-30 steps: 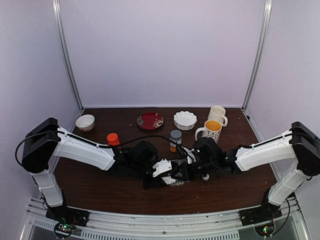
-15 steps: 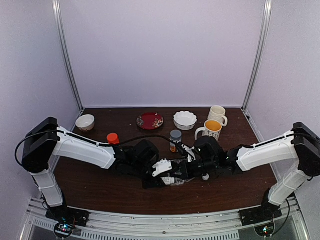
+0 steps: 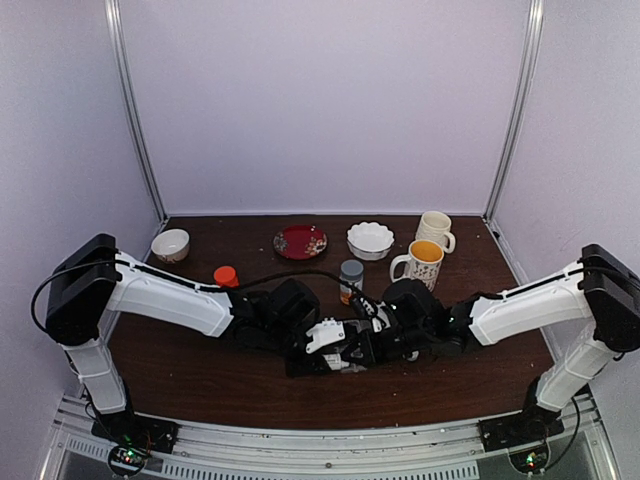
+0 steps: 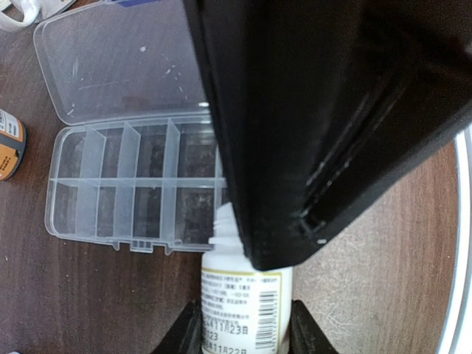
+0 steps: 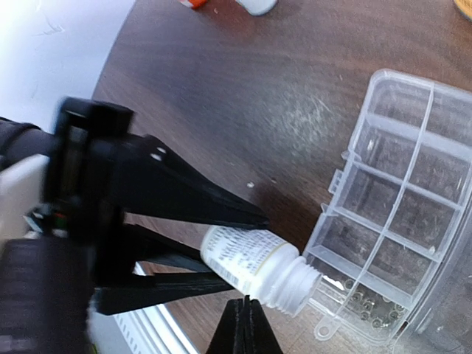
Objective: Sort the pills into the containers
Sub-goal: Pour the pill into the compartment of the pill container.
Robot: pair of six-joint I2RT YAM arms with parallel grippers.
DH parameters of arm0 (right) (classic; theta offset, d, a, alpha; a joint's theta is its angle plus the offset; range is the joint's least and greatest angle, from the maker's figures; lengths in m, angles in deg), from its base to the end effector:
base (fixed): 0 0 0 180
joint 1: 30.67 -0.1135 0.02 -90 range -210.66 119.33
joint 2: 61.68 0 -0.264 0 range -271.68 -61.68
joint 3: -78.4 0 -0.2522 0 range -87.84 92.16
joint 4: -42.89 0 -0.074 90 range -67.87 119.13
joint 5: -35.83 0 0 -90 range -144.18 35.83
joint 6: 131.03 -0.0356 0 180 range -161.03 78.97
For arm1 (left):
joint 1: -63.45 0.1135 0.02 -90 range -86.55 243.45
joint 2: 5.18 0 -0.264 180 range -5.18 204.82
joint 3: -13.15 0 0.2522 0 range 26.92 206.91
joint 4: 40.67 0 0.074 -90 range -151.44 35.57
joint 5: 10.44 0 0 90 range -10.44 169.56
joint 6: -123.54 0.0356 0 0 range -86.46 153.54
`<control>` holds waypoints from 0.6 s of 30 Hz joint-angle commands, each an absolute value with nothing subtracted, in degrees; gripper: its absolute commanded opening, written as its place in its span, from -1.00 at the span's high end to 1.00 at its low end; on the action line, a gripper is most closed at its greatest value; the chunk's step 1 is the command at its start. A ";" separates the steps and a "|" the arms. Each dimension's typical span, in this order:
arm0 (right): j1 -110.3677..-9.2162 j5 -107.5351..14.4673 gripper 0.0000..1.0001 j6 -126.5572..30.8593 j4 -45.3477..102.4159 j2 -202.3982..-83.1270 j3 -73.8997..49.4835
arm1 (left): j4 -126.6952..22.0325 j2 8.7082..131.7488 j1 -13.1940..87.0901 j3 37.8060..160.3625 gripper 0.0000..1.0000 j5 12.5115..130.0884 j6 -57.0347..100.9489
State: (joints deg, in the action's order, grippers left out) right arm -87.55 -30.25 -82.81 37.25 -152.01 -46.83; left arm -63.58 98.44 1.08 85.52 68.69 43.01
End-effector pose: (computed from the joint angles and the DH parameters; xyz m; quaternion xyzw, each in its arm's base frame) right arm 0.1556 0.2649 0.1606 -0.2019 0.8719 0.4295 0.1202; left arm 0.1617 -0.3235 0.1509 0.5793 0.7500 -0.2171 0.2341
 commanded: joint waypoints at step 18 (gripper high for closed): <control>-87.64 -33.12 1.00 -81.95 38.25 -147.92 -46.52 | -63.58 99.66 0.78 87.21 1.00 68.47 43.42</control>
State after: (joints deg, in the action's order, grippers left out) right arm -87.55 -31.00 -82.77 37.03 -152.40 -46.70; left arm -63.95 98.48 1.08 85.68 68.93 43.01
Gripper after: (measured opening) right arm 0.004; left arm 0.331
